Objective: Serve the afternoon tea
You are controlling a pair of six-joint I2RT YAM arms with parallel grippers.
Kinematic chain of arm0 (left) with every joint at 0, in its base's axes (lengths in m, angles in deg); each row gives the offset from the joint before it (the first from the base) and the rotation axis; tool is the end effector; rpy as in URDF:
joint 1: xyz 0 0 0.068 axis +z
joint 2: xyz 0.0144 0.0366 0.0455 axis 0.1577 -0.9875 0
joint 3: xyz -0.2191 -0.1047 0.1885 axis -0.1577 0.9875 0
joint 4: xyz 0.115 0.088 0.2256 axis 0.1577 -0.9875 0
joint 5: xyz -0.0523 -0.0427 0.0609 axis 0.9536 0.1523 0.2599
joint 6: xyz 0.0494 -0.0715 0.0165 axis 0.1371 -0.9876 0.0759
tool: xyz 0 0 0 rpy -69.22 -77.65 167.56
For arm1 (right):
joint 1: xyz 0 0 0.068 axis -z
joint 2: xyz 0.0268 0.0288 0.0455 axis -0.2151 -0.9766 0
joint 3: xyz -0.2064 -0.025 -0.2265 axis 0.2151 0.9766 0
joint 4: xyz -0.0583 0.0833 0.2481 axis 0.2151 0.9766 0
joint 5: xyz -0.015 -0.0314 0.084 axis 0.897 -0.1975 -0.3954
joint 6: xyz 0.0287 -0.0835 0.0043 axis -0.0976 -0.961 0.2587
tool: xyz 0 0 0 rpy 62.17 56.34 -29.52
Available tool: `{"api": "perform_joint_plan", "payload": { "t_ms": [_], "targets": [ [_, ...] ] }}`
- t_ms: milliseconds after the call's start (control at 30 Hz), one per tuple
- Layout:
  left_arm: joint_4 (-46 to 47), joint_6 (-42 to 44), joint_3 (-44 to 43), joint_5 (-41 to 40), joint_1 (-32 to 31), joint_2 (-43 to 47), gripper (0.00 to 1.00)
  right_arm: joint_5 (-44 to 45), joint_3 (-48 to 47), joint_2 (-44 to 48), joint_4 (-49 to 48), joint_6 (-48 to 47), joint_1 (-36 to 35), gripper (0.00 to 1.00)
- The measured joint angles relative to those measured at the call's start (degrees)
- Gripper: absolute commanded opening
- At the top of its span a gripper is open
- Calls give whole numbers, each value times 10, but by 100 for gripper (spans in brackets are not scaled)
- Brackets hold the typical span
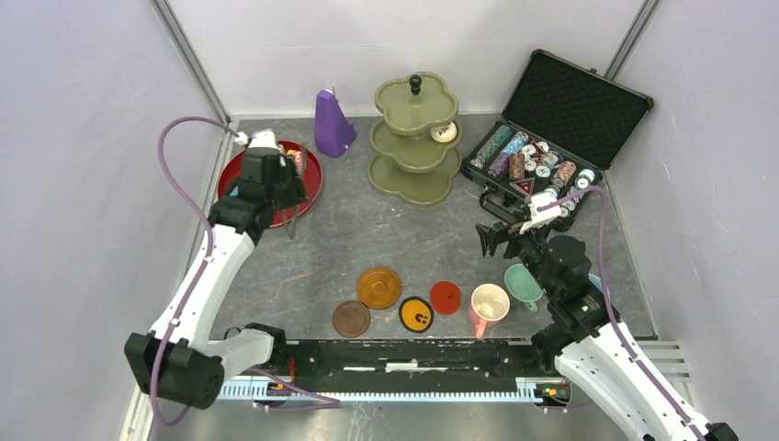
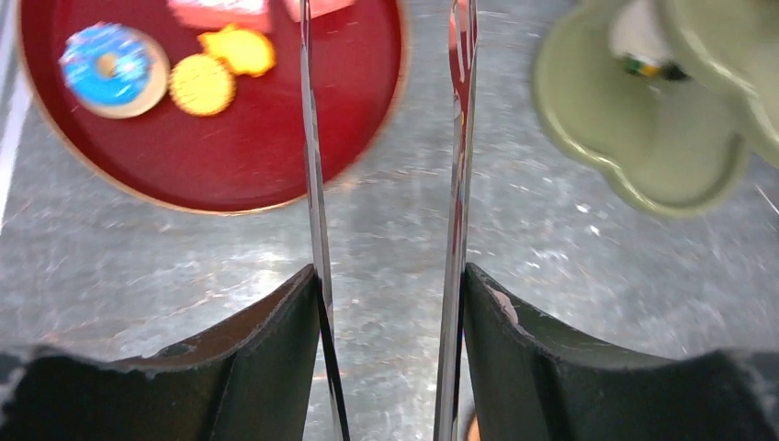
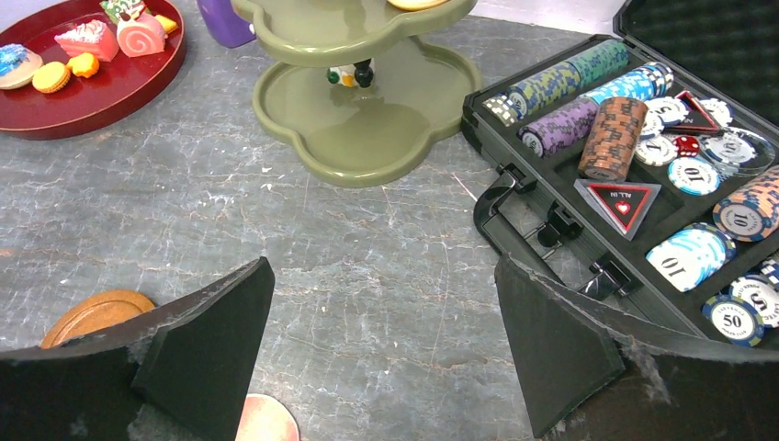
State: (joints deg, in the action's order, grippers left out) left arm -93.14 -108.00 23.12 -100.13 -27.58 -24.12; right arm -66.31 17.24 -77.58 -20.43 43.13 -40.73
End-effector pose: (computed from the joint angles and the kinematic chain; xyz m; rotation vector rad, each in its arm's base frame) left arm 0.2520 -0.0635 0.3536 -0.2008 2.1576 -0.1218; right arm 0.1462 0.0674 0.2897 -0.2109 1.7038 0.3599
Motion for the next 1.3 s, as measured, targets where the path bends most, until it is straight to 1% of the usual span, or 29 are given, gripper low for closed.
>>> {"api": "perform_joint_plan", "payload": {
  "t_ms": [67, 167, 300, 367, 467, 700, 1067, 1300],
  "targets": [
    [-4, 0, 0, 19, 66, -21, 62, -4, 0, -4, -3, 0, 0, 98],
    [-2, -1, -9, 68, 137, -76, 60, -9, 0, -5, -5, 0, 0, 98],
    [9, -11, -41, 147, 195, -170, 60, -11, 0, -4, -7, 0, 0, 98],
    [14, -15, -58, 167, 207, -206, 60, -11, 0, 0, -7, 0, 0, 98],
    [21, -18, -77, 182, 210, -243, 60, -11, 0, 8, -7, 0, 0, 98],
    [28, -17, -91, 182, 209, -263, 63, -11, 7, 16, -10, 0, 0, 98],
    [21, -16, -171, 173, 206, -346, 67, -13, 12, 18, -18, 1, 0, 98],
    [19, -16, -195, 166, 205, -388, 68, -13, 14, 17, -20, 4, 0, 98]
  ]
}}
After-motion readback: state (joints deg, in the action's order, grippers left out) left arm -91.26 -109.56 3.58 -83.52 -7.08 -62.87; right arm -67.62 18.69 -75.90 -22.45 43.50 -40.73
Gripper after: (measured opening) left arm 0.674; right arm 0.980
